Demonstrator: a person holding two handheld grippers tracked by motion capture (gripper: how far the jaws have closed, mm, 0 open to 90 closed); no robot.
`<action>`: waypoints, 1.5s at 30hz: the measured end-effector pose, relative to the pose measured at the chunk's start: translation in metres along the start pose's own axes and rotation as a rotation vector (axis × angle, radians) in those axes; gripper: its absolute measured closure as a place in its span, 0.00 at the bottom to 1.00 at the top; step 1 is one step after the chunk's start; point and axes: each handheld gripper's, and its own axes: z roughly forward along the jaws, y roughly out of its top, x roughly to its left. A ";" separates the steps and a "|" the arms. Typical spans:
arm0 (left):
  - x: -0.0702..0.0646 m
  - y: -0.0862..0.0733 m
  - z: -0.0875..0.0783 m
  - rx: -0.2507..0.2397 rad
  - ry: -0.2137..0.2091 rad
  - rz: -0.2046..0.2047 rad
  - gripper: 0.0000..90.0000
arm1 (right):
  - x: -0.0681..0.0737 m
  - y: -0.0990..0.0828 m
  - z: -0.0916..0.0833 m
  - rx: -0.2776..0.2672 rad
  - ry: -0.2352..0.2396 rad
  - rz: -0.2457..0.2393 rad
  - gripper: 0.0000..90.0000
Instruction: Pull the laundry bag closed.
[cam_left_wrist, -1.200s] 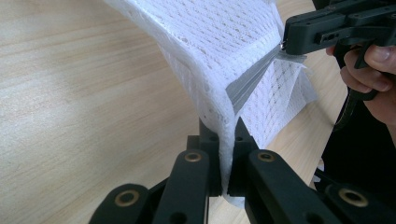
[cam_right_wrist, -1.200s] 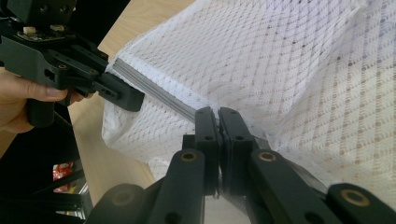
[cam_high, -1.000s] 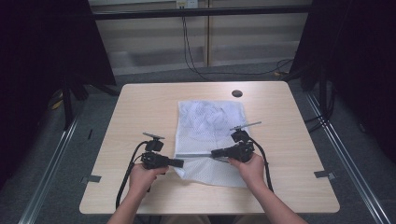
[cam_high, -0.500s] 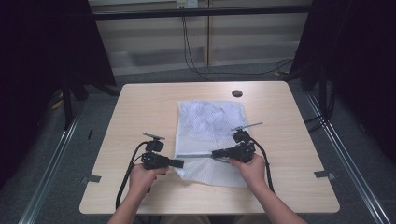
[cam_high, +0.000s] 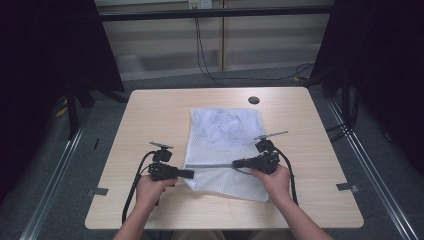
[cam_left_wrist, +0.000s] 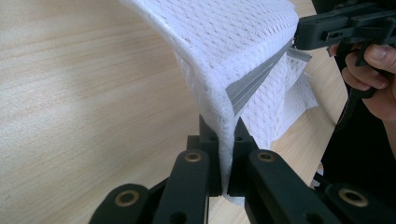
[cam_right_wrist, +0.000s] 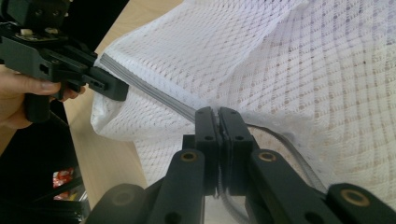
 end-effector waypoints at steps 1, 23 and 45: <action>-0.001 0.000 0.001 -0.002 -0.005 -0.012 0.99 | 0.000 0.000 0.000 0.000 -0.001 0.000 0.97; 0.001 -0.002 -0.001 0.009 -0.006 -0.007 0.99 | -0.006 -0.002 -0.001 -0.001 0.012 0.012 0.97; 0.002 -0.003 -0.004 -0.018 0.001 -0.027 0.99 | -0.009 0.000 -0.004 -0.003 0.013 0.016 0.97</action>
